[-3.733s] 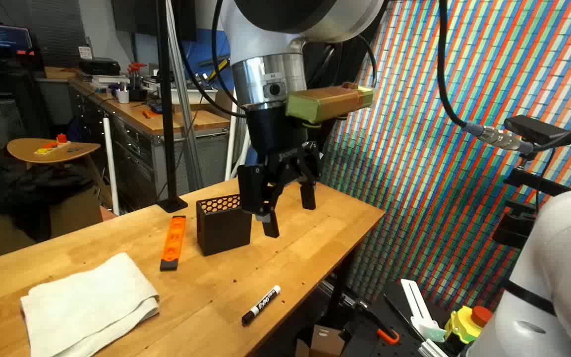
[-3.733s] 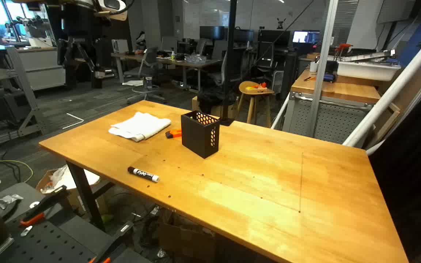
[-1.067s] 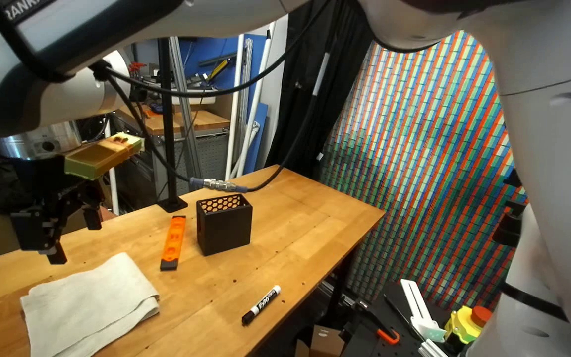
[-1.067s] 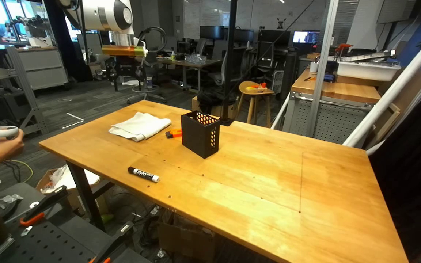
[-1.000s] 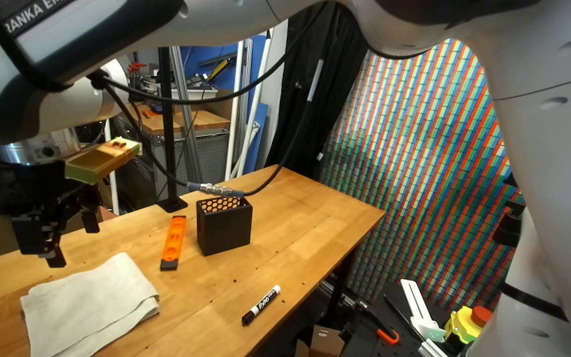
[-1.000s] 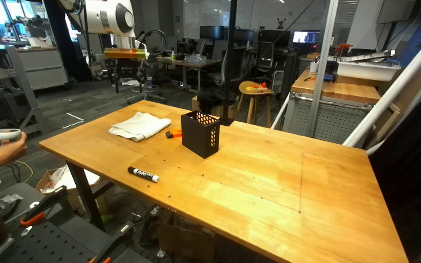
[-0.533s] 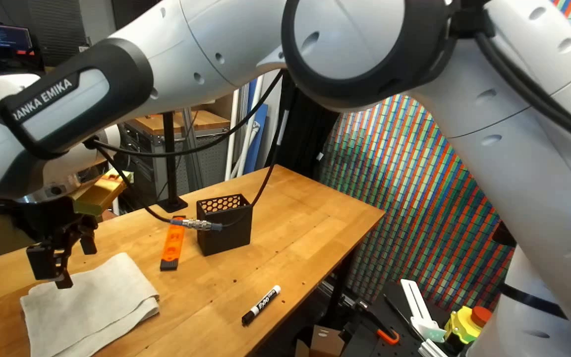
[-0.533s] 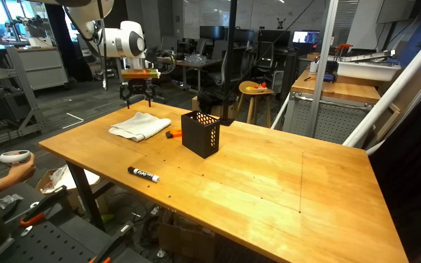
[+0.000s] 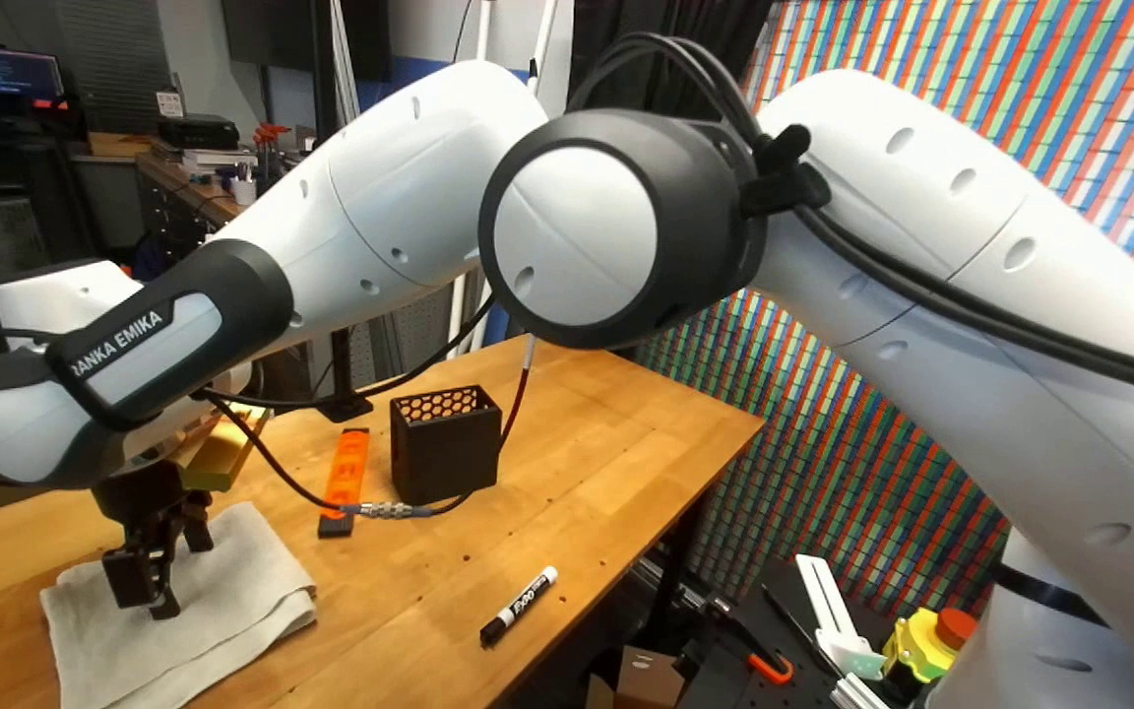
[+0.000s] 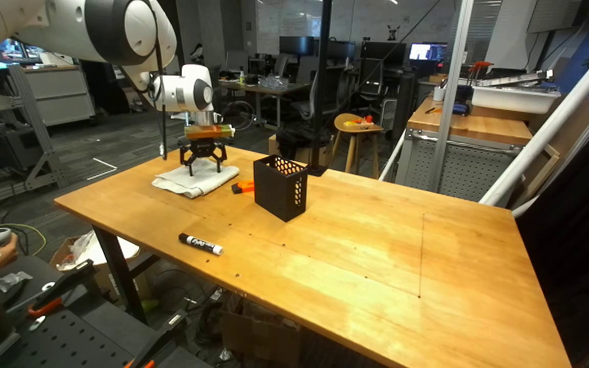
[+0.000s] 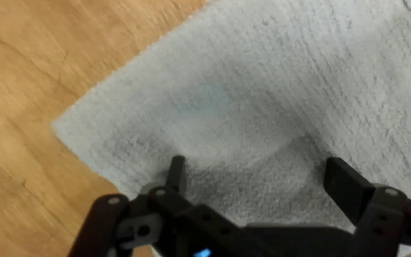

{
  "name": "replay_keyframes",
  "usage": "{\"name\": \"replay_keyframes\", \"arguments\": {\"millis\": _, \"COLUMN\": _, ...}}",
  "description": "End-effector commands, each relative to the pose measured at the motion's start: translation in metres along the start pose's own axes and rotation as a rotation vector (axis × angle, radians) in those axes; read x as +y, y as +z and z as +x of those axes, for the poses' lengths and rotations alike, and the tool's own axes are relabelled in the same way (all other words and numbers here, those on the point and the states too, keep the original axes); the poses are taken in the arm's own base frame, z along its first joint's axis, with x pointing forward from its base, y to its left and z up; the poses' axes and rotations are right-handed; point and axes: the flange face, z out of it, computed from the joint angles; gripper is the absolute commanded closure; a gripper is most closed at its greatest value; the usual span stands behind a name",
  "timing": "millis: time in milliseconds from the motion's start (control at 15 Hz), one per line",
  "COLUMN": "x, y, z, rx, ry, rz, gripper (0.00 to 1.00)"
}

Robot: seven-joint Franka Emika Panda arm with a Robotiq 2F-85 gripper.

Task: Pick the cloth and shove it in the box

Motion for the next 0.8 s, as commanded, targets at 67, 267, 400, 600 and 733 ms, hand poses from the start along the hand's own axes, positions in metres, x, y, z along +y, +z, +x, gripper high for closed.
{"name": "replay_keyframes", "arguments": {"millis": 67, "x": -0.015, "y": 0.016, "z": 0.004, "rx": -0.02, "ry": -0.05, "rz": -0.011, "gripper": 0.25}}
{"name": "replay_keyframes", "arguments": {"millis": 267, "x": -0.033, "y": 0.011, "z": 0.0, "rx": -0.05, "ry": -0.067, "rz": 0.01, "gripper": 0.41}}
{"name": "replay_keyframes", "arguments": {"millis": 400, "x": -0.05, "y": 0.008, "z": -0.004, "rx": -0.077, "ry": -0.075, "rz": 0.018, "gripper": 0.58}}
{"name": "replay_keyframes", "arguments": {"millis": 600, "x": -0.08, "y": -0.003, "z": -0.012, "rx": -0.1, "ry": -0.081, "rz": 0.039, "gripper": 0.8}}
{"name": "replay_keyframes", "arguments": {"millis": 733, "x": -0.1, "y": -0.013, "z": -0.014, "rx": -0.1, "ry": -0.053, "rz": 0.056, "gripper": 0.95}}
